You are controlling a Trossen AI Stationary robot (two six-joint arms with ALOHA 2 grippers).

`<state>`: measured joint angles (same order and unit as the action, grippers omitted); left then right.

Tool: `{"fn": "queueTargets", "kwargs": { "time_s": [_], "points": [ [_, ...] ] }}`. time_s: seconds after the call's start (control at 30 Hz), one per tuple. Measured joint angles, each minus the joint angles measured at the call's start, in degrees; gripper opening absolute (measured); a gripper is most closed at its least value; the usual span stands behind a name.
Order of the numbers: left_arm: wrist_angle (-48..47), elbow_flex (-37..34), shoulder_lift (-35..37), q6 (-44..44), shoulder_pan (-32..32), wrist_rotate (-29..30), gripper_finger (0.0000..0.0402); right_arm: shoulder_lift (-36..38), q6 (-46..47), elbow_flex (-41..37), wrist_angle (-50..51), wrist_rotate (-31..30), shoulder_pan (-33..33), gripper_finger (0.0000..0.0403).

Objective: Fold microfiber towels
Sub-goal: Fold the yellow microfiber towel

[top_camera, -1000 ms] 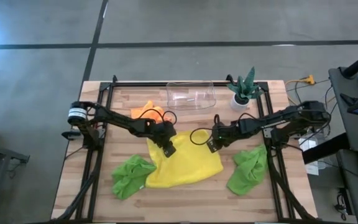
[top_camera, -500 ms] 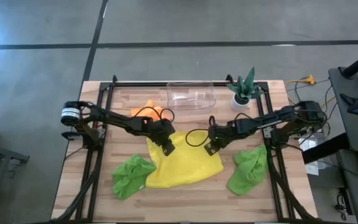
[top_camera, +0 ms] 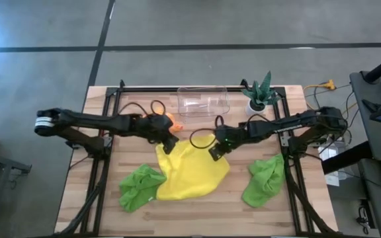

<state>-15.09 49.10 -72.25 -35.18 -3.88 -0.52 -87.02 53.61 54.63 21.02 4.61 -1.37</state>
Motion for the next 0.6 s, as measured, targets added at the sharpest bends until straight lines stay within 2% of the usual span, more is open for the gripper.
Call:
{"fn": "queueTargets", "kwargs": {
  "time_s": [0.13,0.27,0.47,0.6],
  "points": [
    [-2.94,0.00,4.65,0.10,-0.04,4.52,0.0001,-2.01,-4.49,7.96,1.12,-0.41,0.26,0.0009],
    [-5.72,-0.02,7.21,1.14,-0.28,7.11,0.0001,-8.27,-9.70,15.67,4.75,0.08,0.28,0.0009],
    [-8.78,-0.01,7.97,1.11,-0.28,7.22,0.0001,-20.81,-13.61,25.25,7.90,7.03,0.04,0.0009],
    [-11.31,-0.02,8.12,0.70,-0.28,7.25,0.0001,-25.76,-13.90,29.46,7.47,12.39,-0.56,0.0009]
  ]
}}
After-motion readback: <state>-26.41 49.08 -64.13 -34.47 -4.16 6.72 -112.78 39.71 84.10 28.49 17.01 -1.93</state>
